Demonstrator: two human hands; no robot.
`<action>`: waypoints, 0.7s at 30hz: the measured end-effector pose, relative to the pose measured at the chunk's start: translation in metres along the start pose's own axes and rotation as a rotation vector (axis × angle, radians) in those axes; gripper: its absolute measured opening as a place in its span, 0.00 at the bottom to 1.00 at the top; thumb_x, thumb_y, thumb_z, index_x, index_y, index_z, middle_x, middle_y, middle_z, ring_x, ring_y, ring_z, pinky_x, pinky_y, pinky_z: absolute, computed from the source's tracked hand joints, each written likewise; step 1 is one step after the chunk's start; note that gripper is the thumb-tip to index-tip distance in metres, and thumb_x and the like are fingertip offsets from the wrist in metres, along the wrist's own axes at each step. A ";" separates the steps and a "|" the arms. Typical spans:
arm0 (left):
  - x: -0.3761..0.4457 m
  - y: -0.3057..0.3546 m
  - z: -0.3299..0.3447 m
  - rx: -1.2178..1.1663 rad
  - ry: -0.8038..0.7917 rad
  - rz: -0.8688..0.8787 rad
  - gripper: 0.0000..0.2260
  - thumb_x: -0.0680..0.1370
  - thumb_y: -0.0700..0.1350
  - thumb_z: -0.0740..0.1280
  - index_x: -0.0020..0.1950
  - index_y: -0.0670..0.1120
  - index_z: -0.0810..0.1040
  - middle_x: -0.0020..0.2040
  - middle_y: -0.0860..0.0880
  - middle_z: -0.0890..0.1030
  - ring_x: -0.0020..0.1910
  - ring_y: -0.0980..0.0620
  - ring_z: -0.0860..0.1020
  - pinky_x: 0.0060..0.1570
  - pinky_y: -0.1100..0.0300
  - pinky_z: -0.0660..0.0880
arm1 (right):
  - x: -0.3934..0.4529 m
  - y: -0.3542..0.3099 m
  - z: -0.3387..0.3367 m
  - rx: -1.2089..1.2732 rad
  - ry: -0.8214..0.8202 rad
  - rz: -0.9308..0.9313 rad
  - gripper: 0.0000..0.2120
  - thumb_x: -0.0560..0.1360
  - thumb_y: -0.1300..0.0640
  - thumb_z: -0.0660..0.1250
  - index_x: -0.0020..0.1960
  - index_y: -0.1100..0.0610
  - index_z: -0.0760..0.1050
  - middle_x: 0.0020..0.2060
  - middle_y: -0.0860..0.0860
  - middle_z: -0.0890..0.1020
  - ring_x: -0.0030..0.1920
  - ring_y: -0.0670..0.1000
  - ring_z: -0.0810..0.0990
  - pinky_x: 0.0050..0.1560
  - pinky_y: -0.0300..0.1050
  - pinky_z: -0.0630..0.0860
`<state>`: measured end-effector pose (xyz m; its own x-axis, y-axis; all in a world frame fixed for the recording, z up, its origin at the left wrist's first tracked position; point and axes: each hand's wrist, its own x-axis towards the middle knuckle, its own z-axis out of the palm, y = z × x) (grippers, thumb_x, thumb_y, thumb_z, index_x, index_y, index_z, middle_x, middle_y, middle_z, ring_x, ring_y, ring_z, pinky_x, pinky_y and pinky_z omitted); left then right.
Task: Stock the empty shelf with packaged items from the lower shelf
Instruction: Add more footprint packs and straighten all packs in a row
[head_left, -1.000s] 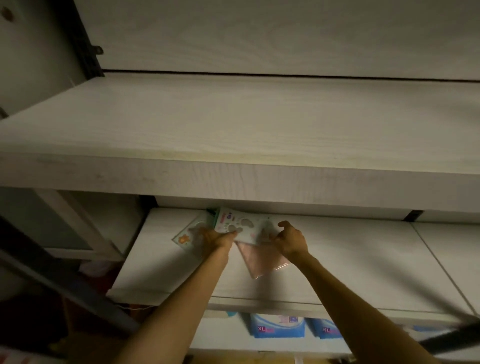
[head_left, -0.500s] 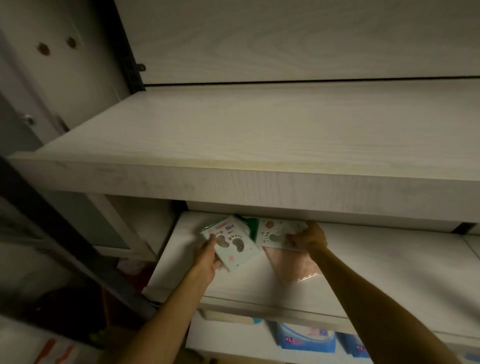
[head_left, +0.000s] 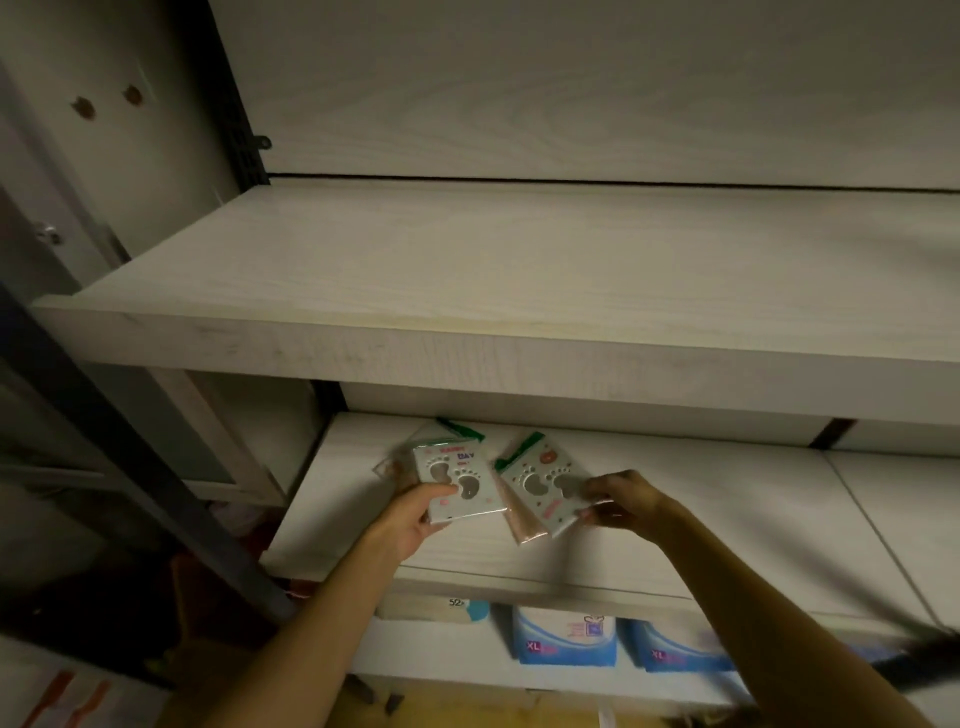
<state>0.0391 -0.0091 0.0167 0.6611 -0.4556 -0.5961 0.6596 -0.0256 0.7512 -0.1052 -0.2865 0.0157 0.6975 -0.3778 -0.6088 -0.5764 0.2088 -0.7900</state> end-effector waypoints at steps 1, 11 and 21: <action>-0.006 -0.004 0.005 -0.005 -0.015 -0.004 0.21 0.74 0.31 0.70 0.66 0.43 0.76 0.61 0.40 0.82 0.61 0.41 0.79 0.59 0.43 0.78 | -0.009 0.003 -0.006 0.024 -0.021 0.000 0.13 0.76 0.62 0.67 0.58 0.68 0.77 0.47 0.62 0.85 0.47 0.59 0.85 0.54 0.53 0.82; -0.075 -0.055 0.069 0.073 -0.132 0.031 0.21 0.77 0.37 0.71 0.67 0.53 0.75 0.61 0.43 0.83 0.60 0.41 0.81 0.43 0.46 0.82 | -0.127 0.068 -0.060 0.620 -0.108 -0.043 0.15 0.79 0.69 0.59 0.65 0.68 0.70 0.59 0.66 0.81 0.59 0.64 0.81 0.51 0.53 0.83; -0.185 -0.145 0.200 0.254 -0.353 0.162 0.17 0.78 0.38 0.70 0.65 0.49 0.76 0.59 0.46 0.84 0.56 0.44 0.84 0.46 0.49 0.82 | -0.274 0.144 -0.173 0.483 -0.026 -0.194 0.20 0.74 0.72 0.65 0.65 0.62 0.73 0.58 0.62 0.82 0.57 0.62 0.83 0.51 0.54 0.83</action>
<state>-0.2501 -0.0990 0.0746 0.5574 -0.7454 -0.3655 0.4205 -0.1261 0.8985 -0.4524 -0.3087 0.0813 0.7860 -0.4299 -0.4442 -0.1773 0.5317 -0.8282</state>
